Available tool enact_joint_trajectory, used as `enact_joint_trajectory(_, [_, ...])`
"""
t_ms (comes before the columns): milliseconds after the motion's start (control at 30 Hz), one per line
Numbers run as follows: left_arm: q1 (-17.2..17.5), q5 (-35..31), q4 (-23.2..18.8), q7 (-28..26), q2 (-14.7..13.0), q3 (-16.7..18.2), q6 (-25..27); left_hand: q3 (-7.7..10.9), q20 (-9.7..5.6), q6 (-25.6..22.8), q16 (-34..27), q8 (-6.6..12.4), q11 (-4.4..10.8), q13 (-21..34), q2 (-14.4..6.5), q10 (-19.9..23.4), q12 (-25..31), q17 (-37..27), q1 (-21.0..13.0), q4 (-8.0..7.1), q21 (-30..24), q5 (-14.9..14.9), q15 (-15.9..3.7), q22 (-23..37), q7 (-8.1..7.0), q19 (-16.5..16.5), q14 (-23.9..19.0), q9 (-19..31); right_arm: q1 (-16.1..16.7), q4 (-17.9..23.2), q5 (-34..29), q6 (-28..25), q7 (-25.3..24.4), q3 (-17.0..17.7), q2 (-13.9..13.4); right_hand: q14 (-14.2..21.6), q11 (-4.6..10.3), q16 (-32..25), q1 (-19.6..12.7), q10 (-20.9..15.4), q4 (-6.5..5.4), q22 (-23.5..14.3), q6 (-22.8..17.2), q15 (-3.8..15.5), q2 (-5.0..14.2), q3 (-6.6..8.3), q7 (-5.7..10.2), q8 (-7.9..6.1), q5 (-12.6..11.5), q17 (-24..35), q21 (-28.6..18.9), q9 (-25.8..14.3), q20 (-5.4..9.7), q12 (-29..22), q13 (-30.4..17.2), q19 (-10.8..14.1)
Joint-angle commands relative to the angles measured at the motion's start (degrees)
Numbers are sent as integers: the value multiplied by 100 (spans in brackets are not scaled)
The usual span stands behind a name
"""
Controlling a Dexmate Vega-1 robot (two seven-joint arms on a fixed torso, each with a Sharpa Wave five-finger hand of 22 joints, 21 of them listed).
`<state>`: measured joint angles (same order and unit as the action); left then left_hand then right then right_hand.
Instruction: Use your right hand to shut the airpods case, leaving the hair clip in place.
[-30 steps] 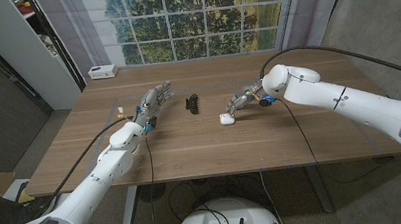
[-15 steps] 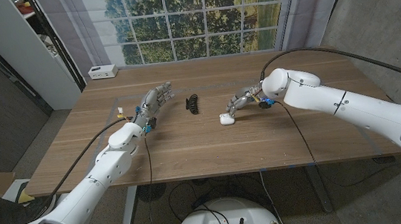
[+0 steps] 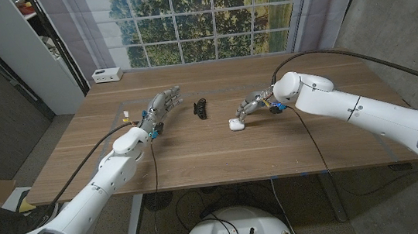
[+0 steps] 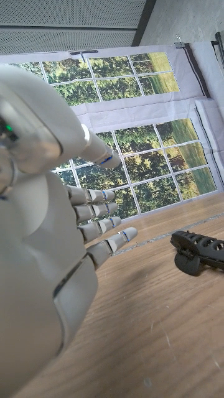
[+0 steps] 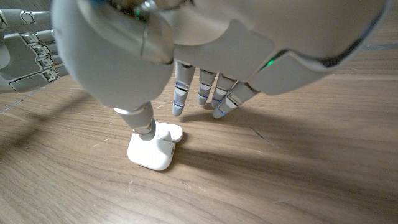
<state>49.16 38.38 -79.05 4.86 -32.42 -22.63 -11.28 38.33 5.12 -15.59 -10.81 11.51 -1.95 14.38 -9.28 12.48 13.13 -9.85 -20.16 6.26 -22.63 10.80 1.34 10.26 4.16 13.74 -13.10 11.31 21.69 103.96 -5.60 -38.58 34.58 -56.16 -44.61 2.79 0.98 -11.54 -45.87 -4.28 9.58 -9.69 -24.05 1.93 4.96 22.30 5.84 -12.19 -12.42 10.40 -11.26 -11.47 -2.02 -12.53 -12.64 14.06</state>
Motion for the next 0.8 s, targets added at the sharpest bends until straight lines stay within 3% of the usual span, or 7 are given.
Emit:
enact_joint_trajectory(33, [-28,-5,-73,-12,-41,-33,176,8,25,-85,-1,13,12,7,-13,29,17,-22,-92,47,35,24,-3,21,-7,30,-40,26,-16,-162,138,37,74,-39,34,53,-16,-5,-206,-73,-31,-26,-82,204,-17,-56,182,21,57,25,-2,-46,-98,-2,-15,113])
enact_joint_trajectory(200, [-38,6,-52,27,-49,-37,185,2,28,-93,0,14,23,7,-13,22,15,-23,-95,48,43,25,2,21,4,28,-35,27,5,-194,187,27,38,-33,51,59,-12,-6,-221,-79,-32,-27,-91,202,-11,-62,69,23,57,26,-9,-45,-87,-2,-16,134])
enact_joint_trajectory(233, [-42,8,-42,35,-45,-39,183,1,26,-97,1,16,17,7,-12,18,13,-22,-96,50,45,25,1,21,9,28,-33,27,5,-200,188,13,31,-39,57,55,-16,-4,-250,-82,-38,-28,-135,198,12,-71,411,15,55,28,-5,-49,-82,1,-16,134])
enact_joint_trajectory(300, [-51,7,-30,38,-44,-45,194,-1,31,-99,2,16,11,7,-13,20,14,-24,-93,46,46,25,-4,21,8,30,-29,27,15,-217,209,10,10,-36,66,69,-21,-7,-253,-100,-48,-28,-143,200,-1,-111,27,26,58,28,-5,-45,-87,-1,-18,145])
enact_joint_trajectory(567, [-93,10,51,111,-26,-55,155,-8,32,-119,1,21,14,7,-14,30,18,-25,-97,48,57,25,0,22,24,31,-29,27,30,-265,269,-39,-56,-45,96,84,-15,-11,-268,-131,-46,-28,-148,199,4,-117,-54,29,57,28,-7,-44,-88,-10,-19,155])
enact_joint_trajectory(667, [-90,10,30,80,-32,-59,202,-9,39,-124,1,21,11,7,-12,30,18,-25,-96,47,62,26,0,22,23,29,-30,28,34,-272,313,-66,-56,-42,94,70,-28,-1,-307,-147,-47,-29,-161,199,21,-147,212,44,55,29,3,-45,-88,-7,-22,140])
enact_joint_trajectory(800, [-91,4,32,84,-24,-72,205,-9,43,-130,3,22,-1,7,-11,26,17,-22,-105,55,66,27,-1,22,26,30,-28,28,39,-275,360,-92,-53,-48,77,96,-10,-7,-318,-185,-56,-30,-285,211,33,-178,-113,6,53,28,-12,-50,-70,-15,-25,186])
